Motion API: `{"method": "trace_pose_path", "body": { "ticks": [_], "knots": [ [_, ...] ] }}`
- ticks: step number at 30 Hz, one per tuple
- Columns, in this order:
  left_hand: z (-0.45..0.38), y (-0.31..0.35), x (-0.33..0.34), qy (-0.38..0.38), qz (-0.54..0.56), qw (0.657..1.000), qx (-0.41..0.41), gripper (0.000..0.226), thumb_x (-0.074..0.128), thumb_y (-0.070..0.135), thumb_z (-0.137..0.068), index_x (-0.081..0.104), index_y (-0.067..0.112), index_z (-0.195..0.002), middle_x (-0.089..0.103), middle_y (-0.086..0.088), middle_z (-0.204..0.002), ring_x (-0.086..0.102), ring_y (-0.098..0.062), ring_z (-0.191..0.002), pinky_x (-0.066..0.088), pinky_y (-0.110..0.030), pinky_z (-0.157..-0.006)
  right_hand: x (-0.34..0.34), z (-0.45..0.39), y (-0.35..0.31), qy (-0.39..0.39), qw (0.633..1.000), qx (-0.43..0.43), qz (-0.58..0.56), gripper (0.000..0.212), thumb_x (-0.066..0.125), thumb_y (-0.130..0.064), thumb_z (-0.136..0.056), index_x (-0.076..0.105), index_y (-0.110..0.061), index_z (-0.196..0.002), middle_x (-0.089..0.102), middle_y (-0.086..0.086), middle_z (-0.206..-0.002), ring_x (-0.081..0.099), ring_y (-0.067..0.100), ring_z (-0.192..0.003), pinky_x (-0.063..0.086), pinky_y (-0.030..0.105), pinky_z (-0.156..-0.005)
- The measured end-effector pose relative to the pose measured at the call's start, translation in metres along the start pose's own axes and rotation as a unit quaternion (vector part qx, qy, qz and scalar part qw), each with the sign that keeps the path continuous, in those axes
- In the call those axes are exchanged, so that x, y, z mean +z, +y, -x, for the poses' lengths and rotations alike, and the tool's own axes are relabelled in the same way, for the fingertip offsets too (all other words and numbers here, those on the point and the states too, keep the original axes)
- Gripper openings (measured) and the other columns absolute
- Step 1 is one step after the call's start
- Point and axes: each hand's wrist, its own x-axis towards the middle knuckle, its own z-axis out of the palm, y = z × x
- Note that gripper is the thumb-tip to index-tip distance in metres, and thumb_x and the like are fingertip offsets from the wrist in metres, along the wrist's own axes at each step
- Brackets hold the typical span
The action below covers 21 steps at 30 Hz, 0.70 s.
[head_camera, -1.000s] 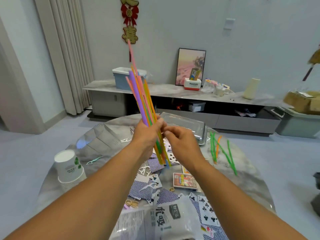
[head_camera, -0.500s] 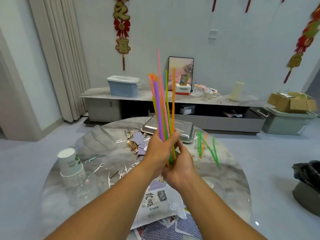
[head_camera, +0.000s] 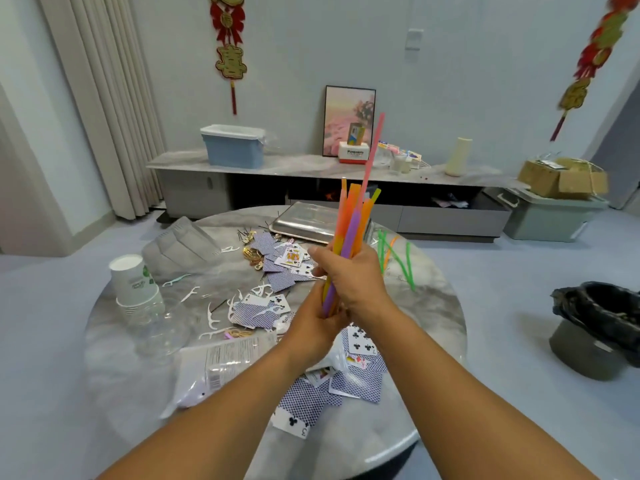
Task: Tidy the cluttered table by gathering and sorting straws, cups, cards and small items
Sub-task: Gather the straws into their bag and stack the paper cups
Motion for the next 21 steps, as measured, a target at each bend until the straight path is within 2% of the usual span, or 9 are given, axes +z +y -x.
{"method": "trace_pose_path", "body": {
  "ticks": [4, 6, 7, 10, 12, 14, 16, 19, 21],
  "knots": [
    [0.012, -0.007, -0.005, -0.047, -0.018, 0.995, -0.083, 0.061, 0.091, 0.019, -0.073, 0.056, 0.018, -0.123, 0.067, -0.015, -0.119, 0.066, -0.023, -0.112, 0.059, -0.040, -0.090, -0.007, 0.006, -0.003, 0.017, 0.999, -0.040, -0.031, 0.022, 0.077, -0.015, -0.083, 0.057, -0.017, -0.073, 0.056, -0.004, -0.058, 0.062, 0.014, -0.056, 0.059, 0.032, -0.064],
    [0.022, -0.013, -0.007, -0.023, 0.028, 0.988, -0.149, 0.058, 0.090, 0.015, -0.074, 0.059, 0.025, -0.122, 0.065, -0.010, -0.123, 0.067, -0.015, -0.108, 0.059, -0.028, -0.084, -0.011, 0.008, -0.009, 0.029, 0.997, -0.053, -0.056, 0.021, 0.075, -0.012, -0.084, 0.058, -0.016, -0.073, 0.054, -0.001, -0.060, 0.061, 0.015, -0.055, 0.060, 0.034, -0.065],
    [0.027, -0.016, -0.008, -0.016, 0.094, 0.979, -0.181, 0.056, 0.087, 0.009, -0.076, 0.061, 0.026, -0.122, 0.064, -0.009, -0.127, 0.067, -0.015, -0.109, 0.059, -0.029, -0.087, -0.013, 0.008, -0.012, 0.041, 0.995, -0.055, -0.068, 0.021, 0.075, -0.011, -0.085, 0.058, -0.016, -0.073, 0.054, 0.000, -0.060, 0.060, 0.016, -0.054, 0.060, 0.035, -0.065],
    [0.039, -0.024, -0.014, -0.002, 0.369, 0.901, -0.231, 0.057, 0.080, 0.009, -0.072, 0.064, 0.011, -0.127, 0.060, -0.014, -0.135, 0.060, -0.021, -0.128, 0.051, -0.041, -0.104, -0.019, 0.002, -0.018, 0.086, 0.987, -0.029, -0.133, 0.027, 0.073, -0.007, -0.086, 0.059, -0.020, -0.067, 0.053, -0.001, -0.053, 0.058, 0.016, -0.050, 0.058, 0.040, -0.068],
    [0.043, -0.025, -0.017, 0.023, 0.500, 0.834, -0.230, 0.065, 0.082, 0.032, -0.075, 0.062, 0.002, -0.130, 0.061, -0.015, -0.132, 0.056, -0.025, -0.132, 0.042, -0.044, -0.113, -0.022, 0.000, -0.017, 0.094, 0.981, -0.001, -0.169, 0.029, 0.073, -0.005, -0.086, 0.057, -0.018, -0.066, 0.052, 0.000, -0.049, 0.057, 0.016, -0.047, 0.056, 0.042, -0.069],
    [0.041, -0.021, -0.017, 0.059, 0.548, 0.801, -0.233, 0.085, 0.067, 0.066, -0.082, 0.060, -0.001, -0.134, 0.064, -0.016, -0.131, 0.059, -0.028, -0.126, 0.037, -0.044, -0.118, -0.020, 0.001, -0.014, 0.086, 0.979, 0.022, -0.186, 0.030, 0.073, -0.004, -0.086, 0.058, -0.016, -0.064, 0.051, 0.001, -0.049, 0.057, 0.016, -0.046, 0.057, 0.040, -0.067],
    [0.034, -0.015, -0.012, 0.092, 0.548, 0.796, -0.242, 0.098, 0.049, 0.081, -0.082, 0.058, 0.000, -0.137, 0.064, -0.021, -0.133, 0.058, -0.030, -0.130, 0.036, -0.043, -0.118, -0.015, 0.004, -0.008, 0.063, 0.982, 0.036, -0.174, 0.027, 0.074, -0.004, -0.085, 0.059, -0.016, -0.066, 0.053, 0.001, -0.051, 0.057, 0.017, -0.047, 0.056, 0.042, -0.068],
    [0.022, -0.004, -0.004, 0.098, 0.543, 0.799, -0.237, 0.103, 0.032, 0.084, -0.087, 0.054, 0.000, -0.141, 0.060, -0.023, -0.138, 0.052, -0.034, -0.135, 0.035, -0.042, -0.119, -0.008, 0.009, 0.002, 0.011, 0.990, 0.043, -0.135, 0.022, 0.077, -0.008, -0.084, 0.061, -0.016, -0.072, 0.059, 0.003, -0.057, 0.061, 0.019, -0.054, 0.057, 0.038, -0.067],
    [0.017, 0.003, -0.002, 0.095, 0.550, 0.800, -0.221, 0.102, 0.028, 0.085, -0.088, 0.055, 0.002, -0.142, 0.062, -0.019, -0.135, 0.058, -0.032, -0.126, 0.042, -0.038, -0.112, -0.006, 0.013, 0.008, -0.022, 0.990, 0.054, -0.126, 0.018, 0.080, -0.008, -0.082, 0.063, -0.014, -0.079, 0.063, 0.006, -0.064, 0.065, 0.021, -0.061, 0.057, 0.033, -0.065]
  ]
}}
